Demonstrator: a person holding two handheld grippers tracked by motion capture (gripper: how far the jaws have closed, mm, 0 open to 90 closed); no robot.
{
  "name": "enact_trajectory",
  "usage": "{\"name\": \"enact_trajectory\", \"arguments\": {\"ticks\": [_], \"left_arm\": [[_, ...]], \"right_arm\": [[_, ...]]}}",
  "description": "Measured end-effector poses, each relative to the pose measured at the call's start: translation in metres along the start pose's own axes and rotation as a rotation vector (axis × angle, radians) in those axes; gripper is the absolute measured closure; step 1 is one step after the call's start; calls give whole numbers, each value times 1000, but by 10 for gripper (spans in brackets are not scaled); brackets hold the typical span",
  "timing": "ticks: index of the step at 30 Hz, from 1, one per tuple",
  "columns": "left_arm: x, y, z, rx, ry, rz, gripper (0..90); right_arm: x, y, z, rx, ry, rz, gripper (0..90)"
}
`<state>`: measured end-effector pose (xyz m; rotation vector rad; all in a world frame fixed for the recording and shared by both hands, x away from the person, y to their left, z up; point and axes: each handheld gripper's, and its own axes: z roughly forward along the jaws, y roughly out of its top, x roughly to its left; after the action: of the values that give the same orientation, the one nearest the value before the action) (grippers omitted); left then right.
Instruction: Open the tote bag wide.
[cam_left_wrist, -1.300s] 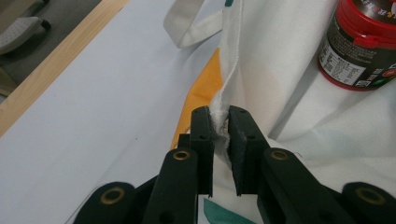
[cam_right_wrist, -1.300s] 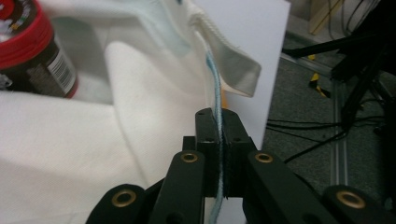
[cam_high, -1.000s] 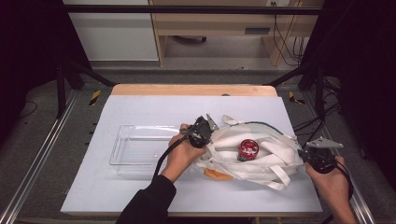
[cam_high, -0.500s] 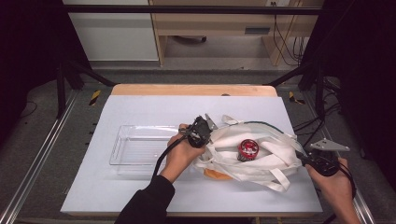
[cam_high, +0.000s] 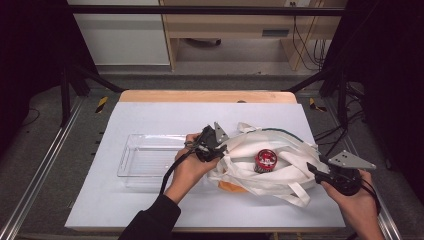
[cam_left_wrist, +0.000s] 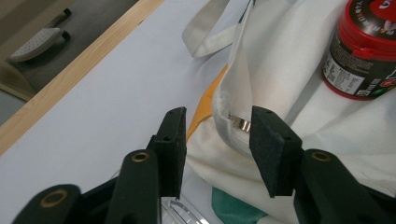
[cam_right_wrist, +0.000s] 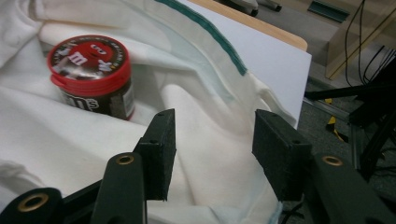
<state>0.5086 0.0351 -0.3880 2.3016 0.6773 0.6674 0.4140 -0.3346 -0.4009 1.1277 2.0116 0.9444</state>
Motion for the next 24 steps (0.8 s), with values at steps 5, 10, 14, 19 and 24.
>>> {"name": "enact_trajectory", "arguments": {"ticks": [5,10,14,19,24], "left_arm": [[4,-5,-9,-11,-12,-23,486],[10,-10,-21,-28,-18,-41,431],[15,-15,-29,-39,-13,-54,384],[24,-25,-38,-61,-3,-96,306],[37,-42,-47,-53,7,-136,256]], "right_arm": [[7,10,-2,-8,25,-15,435],[14,18,0,7,50,-21,354],[17,25,4,9,68,-22,296],[20,37,10,18,97,-24,241],[24,50,20,40,117,-64,220]]}}
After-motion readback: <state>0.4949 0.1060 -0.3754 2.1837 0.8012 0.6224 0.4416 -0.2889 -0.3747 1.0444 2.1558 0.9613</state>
